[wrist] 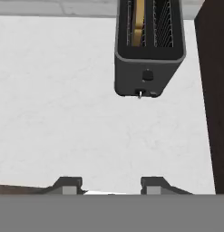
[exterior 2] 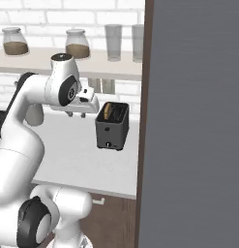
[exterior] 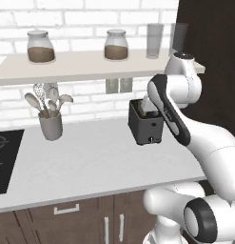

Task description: Start the toaster. Once the lever pops up, take the bread to the plate on the dining counter.

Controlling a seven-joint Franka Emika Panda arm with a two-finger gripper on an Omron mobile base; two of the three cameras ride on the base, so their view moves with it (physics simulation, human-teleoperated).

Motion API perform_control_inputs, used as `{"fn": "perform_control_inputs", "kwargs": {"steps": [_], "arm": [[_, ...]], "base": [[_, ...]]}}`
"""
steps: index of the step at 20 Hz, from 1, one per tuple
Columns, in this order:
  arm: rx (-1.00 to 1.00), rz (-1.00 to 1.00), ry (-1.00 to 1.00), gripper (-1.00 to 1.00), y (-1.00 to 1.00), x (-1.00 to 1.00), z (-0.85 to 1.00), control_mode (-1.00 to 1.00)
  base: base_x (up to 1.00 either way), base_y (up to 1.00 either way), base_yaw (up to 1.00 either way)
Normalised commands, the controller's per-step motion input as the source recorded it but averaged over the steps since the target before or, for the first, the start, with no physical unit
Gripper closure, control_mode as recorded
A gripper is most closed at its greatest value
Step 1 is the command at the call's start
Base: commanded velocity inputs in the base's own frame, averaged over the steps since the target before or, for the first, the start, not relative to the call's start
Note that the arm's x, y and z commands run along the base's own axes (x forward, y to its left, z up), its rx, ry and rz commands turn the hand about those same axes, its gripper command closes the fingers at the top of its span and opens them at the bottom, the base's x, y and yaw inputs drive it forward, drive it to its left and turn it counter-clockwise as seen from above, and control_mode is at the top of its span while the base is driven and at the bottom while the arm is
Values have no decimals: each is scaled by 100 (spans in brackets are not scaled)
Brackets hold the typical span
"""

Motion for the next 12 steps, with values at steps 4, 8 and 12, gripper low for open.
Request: {"fn": "perform_control_inputs", "kwargs": {"steps": [4, 8, 12], "arm": [[0, 0, -15, -100, -31, -6, -2, -100], [0, 0, -23, -100, -79, 0, -22, -100], [0, 0, -24, -100, -55, 0, -39, -100]], "base": [[0, 0, 0], [0, 0, 0], [0, 0, 0]]}}
